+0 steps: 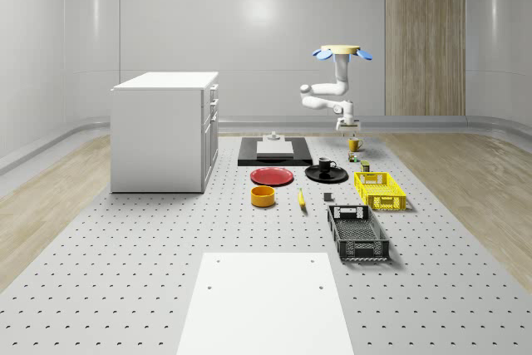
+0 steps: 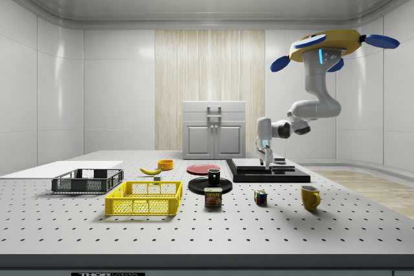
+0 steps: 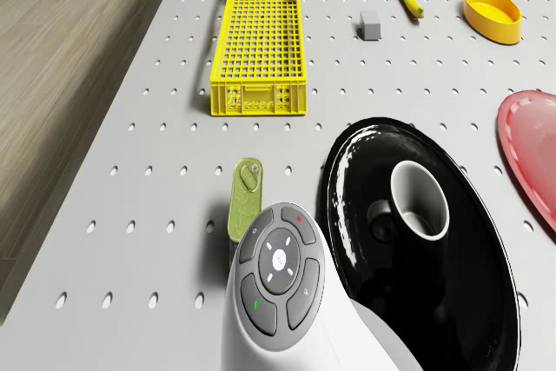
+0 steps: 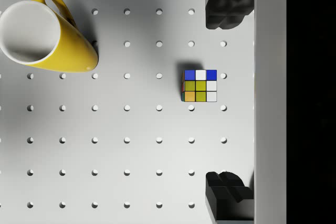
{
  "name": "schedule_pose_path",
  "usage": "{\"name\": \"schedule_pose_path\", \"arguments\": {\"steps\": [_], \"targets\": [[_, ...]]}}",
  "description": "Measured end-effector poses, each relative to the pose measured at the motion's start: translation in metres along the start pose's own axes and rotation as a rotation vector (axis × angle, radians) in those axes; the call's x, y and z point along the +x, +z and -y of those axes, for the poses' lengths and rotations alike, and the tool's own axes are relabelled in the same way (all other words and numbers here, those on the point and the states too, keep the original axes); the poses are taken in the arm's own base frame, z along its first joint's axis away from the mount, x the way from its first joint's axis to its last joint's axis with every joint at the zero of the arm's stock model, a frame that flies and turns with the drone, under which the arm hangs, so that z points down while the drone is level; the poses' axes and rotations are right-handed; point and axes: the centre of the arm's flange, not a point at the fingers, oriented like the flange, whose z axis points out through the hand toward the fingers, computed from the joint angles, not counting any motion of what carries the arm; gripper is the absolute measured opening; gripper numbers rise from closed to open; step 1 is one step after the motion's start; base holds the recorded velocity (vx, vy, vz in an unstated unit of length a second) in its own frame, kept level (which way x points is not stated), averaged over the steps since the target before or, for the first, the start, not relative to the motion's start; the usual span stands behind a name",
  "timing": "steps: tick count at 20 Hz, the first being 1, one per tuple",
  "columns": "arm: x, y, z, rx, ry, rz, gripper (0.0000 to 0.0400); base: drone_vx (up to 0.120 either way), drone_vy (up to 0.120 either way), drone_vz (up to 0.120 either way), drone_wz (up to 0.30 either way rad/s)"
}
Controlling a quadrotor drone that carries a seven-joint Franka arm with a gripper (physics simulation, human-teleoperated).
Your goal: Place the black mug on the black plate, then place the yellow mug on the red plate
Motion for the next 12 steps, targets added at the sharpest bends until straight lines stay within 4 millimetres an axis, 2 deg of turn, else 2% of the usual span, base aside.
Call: {"name": "schedule_pose_path", "arguments": {"steps": [3,4,12], "targets": [[0.0,0.0,0.0,0.0,0.0,0.0,0.04,-0.12,0.12,0.0,0.0],[0.0,0.0,0.0,0.0,0.0,0.0,0.04,-0.12,0.04,0.0,0.0],[0.0,0.0,0.0,0.0,0.0,0.0,0.04,-0.12,0.0,0.0,0.0]]}}
